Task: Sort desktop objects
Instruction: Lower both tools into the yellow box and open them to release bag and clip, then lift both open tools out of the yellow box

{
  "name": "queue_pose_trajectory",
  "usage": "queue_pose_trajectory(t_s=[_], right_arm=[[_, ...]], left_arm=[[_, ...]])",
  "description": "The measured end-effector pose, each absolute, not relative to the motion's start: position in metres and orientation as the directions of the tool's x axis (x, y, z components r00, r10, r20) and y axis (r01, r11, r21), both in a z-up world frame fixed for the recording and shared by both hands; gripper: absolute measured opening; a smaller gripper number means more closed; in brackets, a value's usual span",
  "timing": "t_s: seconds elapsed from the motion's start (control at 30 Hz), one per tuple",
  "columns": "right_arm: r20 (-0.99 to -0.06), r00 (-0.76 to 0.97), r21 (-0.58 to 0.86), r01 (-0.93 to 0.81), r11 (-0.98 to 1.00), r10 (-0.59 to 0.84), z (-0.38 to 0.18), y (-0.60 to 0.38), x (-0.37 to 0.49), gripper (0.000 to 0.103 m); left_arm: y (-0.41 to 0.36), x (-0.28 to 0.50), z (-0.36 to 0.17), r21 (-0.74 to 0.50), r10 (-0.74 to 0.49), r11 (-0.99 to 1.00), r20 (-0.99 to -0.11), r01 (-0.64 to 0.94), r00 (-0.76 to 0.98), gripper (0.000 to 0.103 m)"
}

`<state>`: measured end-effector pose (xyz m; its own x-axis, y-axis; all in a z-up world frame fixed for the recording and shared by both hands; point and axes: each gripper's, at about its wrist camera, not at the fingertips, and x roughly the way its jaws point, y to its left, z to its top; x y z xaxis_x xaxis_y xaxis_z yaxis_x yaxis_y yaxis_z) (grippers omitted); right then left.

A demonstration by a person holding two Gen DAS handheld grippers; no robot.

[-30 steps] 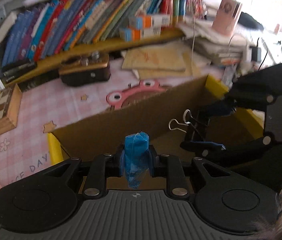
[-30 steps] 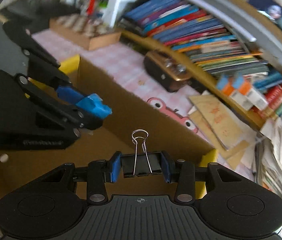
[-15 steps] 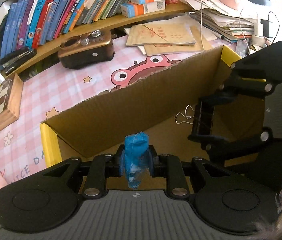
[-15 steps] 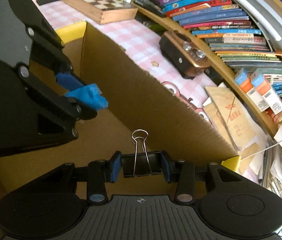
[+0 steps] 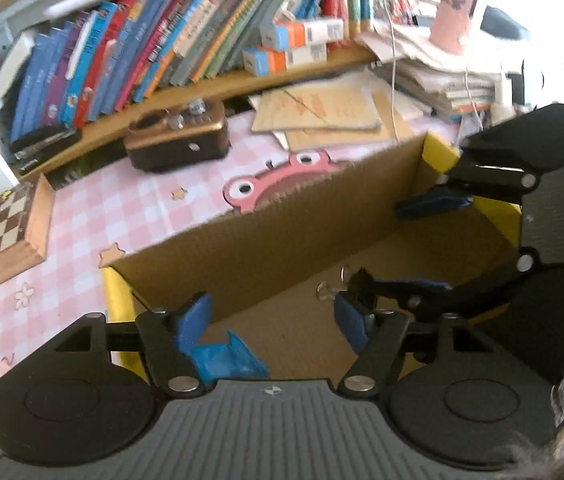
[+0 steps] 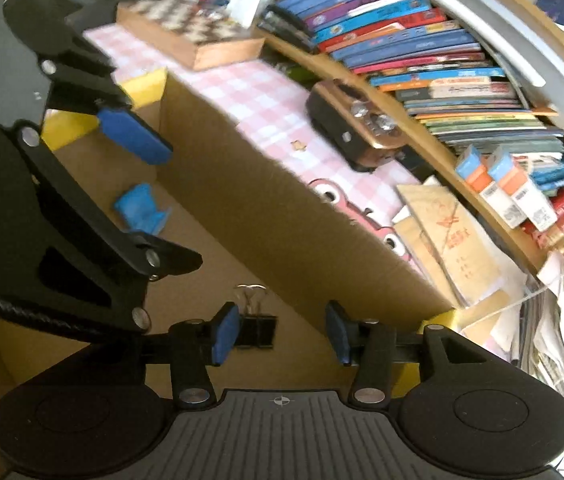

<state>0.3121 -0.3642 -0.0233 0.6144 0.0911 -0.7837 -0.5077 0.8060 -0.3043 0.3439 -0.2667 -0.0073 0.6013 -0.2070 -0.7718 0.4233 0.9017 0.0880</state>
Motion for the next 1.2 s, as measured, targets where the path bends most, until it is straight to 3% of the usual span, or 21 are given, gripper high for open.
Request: queue_pose_trajectory(t_s=[0.27,0.6,0.7,0.97,1.2], right_arm=[[-0.673,0.729,-0.241,-0.380,0.893,0.129,0.024,-0.389,0.284,0.052],[-0.569,0.813,-0.126,-0.233,0.964,0.122,0.060,-0.399,0.228,0.059],[-0.551,0.829,-0.120,-0.191,0.974,0.095,0.061,-0.398,0.207,0.061],[-0.499,0.867,-0.106,-0.064,0.992,0.003,0.064,-0.389,0.152,0.063],[-0.474,0.878,-0.068,0.030,0.997,-0.059,0.059,-0.369,0.118,0.065]], left_arm=[[-0.242,0.313,0.034,0.060,-0.239,0.926,-0.670,0.372,0.703,0.082],[-0.204,0.248,0.071,0.055,-0.240,0.944,-0.561,0.325,0.792,0.089],[-0.191,0.229,0.075,0.059,-0.231,0.949,-0.539,0.309,0.810,0.096],[-0.152,0.187,0.077,0.025,-0.201,0.970,-0.487,0.243,0.850,0.100],[-0.112,0.162,0.070,-0.071,-0.194,0.981,-0.493,0.183,0.848,0.100]])
